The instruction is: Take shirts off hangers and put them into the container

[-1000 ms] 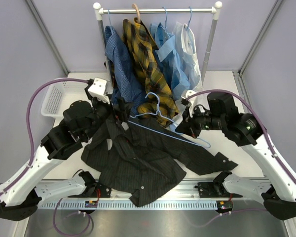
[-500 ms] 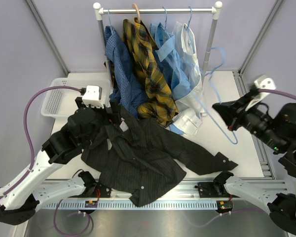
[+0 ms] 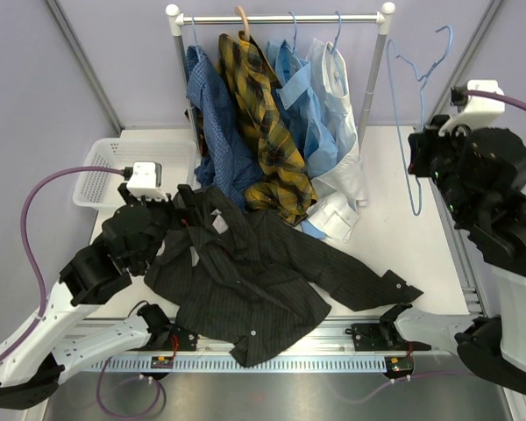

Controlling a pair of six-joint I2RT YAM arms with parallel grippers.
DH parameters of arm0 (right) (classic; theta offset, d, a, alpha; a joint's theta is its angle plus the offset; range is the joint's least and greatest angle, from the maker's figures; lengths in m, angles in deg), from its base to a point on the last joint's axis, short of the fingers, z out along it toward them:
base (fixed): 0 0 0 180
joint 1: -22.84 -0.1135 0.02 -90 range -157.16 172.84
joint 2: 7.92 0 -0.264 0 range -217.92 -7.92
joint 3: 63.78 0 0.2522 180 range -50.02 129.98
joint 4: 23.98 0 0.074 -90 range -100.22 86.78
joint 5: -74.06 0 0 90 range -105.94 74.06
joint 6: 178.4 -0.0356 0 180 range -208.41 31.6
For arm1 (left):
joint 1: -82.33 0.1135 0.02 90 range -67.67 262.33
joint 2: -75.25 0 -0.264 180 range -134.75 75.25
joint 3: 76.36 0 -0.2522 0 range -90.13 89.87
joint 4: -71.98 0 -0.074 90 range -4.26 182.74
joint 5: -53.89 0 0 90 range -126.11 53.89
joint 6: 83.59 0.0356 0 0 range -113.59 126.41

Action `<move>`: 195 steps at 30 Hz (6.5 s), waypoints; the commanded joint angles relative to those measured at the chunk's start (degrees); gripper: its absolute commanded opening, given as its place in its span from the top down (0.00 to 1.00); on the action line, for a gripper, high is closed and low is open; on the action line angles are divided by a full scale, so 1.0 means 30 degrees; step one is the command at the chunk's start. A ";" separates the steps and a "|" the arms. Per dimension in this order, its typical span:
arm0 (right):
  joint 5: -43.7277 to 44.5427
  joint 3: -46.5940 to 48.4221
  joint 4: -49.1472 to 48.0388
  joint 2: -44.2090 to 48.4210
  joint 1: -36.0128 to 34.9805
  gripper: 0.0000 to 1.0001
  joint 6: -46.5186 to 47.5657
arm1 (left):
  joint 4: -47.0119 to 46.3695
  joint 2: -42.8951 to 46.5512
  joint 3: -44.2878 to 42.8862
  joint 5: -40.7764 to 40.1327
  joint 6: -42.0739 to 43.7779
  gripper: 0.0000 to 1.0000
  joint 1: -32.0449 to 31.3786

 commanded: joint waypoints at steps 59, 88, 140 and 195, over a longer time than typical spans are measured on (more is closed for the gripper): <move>-0.9516 0.1538 -0.6389 -0.8621 0.7333 1.00 0.1615 | 0.1509 0.1221 0.2799 0.1211 -0.2833 0.01 0.0070; -0.8666 0.0542 -0.6097 -0.9240 0.7362 0.16 0.1527 | 0.1538 -0.2143 0.2331 0.5018 -0.1221 0.01 0.0070; -1.0072 -0.8981 -0.5891 0.2777 0.7362 0.00 0.3168 | 0.2203 -0.5799 0.6233 0.4353 -1.1362 1.00 0.1118; -1.6399 -1.1703 -0.7766 0.3539 0.7333 0.01 0.0238 | -1.4897 -1.2286 -1.6980 0.3522 0.8893 1.00 1.3983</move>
